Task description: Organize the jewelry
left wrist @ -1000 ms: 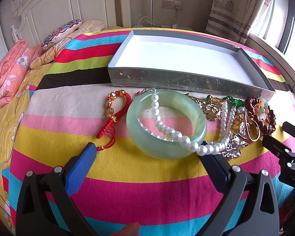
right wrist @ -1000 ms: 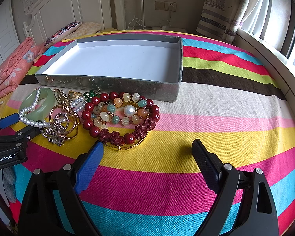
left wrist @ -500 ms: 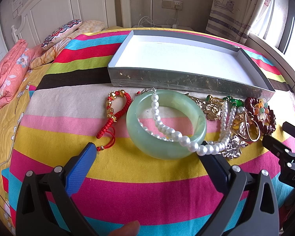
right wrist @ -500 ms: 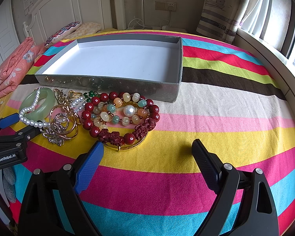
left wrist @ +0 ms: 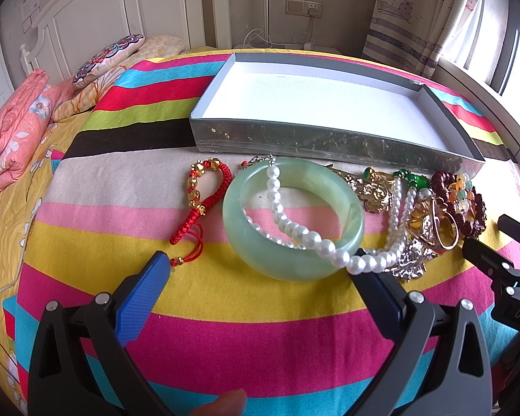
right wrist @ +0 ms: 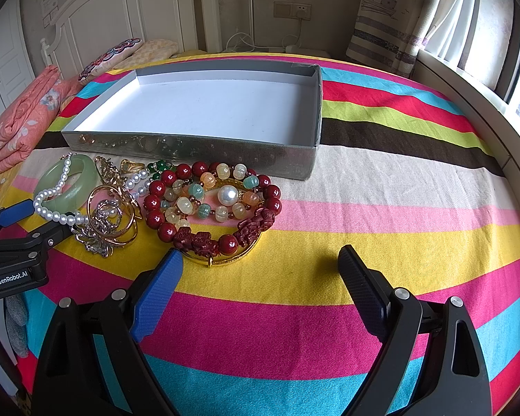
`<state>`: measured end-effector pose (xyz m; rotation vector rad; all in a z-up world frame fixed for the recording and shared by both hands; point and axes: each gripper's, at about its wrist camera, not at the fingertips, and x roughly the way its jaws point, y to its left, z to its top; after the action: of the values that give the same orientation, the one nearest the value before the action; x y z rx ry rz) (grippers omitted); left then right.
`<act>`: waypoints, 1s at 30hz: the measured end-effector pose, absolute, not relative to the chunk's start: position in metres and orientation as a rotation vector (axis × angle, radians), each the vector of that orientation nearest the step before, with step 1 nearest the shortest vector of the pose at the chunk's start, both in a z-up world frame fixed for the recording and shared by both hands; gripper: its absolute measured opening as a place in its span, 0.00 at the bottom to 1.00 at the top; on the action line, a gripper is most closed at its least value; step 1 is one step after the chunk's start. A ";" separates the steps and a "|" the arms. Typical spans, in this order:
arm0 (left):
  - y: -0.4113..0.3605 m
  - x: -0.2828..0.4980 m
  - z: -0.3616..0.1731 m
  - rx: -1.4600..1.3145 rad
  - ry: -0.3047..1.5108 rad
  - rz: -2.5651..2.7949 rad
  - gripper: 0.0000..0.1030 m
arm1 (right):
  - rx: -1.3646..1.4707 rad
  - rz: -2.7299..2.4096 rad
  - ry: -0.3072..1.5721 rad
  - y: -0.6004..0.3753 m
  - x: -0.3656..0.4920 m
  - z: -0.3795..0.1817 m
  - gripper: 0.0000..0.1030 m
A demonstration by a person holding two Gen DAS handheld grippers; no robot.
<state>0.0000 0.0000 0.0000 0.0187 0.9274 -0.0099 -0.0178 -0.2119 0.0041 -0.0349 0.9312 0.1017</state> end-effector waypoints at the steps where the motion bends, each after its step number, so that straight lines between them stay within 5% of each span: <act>1: 0.000 0.000 0.000 0.019 0.927 -0.010 0.98 | -0.034 0.102 0.931 -0.212 -0.018 0.004 0.84; 20: 0.006 -0.007 0.000 0.035 0.940 -0.049 0.98 | -0.077 0.195 0.929 -0.211 -0.026 0.005 0.84; 30: 0.024 -0.035 0.011 -0.059 0.865 -0.164 0.98 | -0.110 0.350 0.743 -0.204 -0.051 0.031 0.81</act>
<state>-0.0355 0.0236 0.0113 -0.0591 0.8649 -0.1644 -0.0510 -0.2044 0.0308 -0.1095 0.7434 0.3501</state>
